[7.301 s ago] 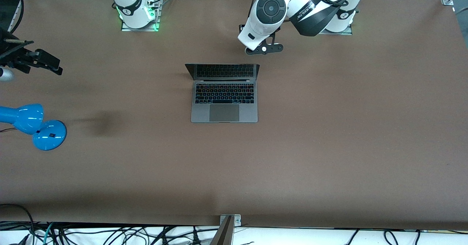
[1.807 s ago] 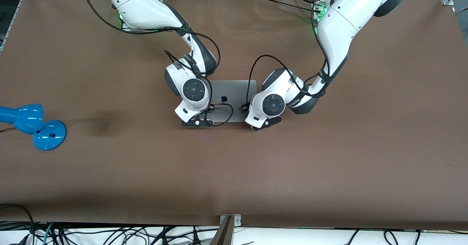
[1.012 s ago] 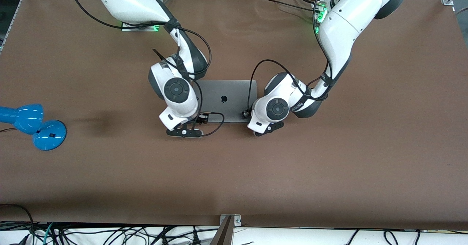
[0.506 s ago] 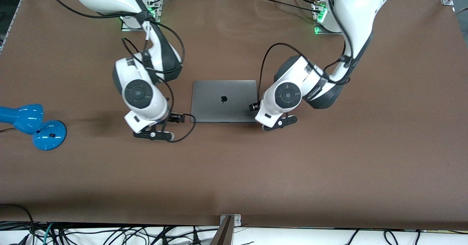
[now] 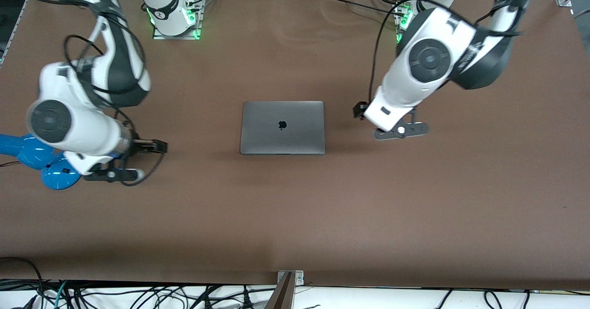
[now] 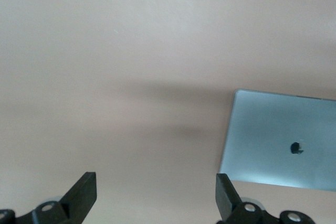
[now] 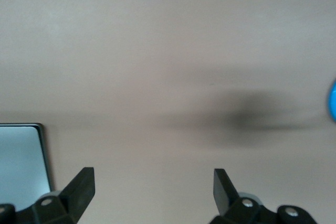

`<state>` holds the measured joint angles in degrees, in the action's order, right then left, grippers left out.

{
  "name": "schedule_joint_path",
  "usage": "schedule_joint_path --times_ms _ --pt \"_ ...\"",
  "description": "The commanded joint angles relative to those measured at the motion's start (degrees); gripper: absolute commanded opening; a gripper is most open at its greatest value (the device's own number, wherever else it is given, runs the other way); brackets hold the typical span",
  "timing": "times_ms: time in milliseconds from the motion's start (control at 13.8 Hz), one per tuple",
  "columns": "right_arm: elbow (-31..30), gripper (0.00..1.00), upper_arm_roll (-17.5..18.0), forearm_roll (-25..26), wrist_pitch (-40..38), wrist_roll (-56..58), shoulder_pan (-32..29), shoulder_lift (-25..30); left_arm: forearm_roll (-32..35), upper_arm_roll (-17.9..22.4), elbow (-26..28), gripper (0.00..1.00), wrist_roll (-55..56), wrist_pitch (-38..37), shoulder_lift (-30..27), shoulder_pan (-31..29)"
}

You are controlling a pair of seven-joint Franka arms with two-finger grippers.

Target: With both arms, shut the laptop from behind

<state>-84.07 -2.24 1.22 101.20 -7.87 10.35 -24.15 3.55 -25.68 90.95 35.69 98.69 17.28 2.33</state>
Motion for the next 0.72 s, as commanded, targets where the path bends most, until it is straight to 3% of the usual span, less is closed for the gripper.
schedule_joint_path --times_ms 0,361,506,651 --pt "-5.0 1.00 0.5 -1.2 -0.6 2.6 -4.5 8.9 1.2 -0.5 1.7 1.00 -7.5 -2.4 -5.3 -5.1" --pt "-12.3 1.00 0.4 -0.3 -5.8 2.8 -7.1 24.7 1.2 0.0 0.8 1.00 -13.4 -5.2 -9.8 -8.4" --pt "-10.9 1.00 0.4 -0.4 -7.1 3.0 -8.0 26.4 0.9 0.2 -0.9 1.00 -19.9 -8.1 -10.6 -11.2" --pt "-10.6 1.00 0.4 -0.4 -8.6 3.3 -8.1 27.1 0.3 5.3 -1.4 1.00 -24.4 -10.6 -13.4 -9.4"
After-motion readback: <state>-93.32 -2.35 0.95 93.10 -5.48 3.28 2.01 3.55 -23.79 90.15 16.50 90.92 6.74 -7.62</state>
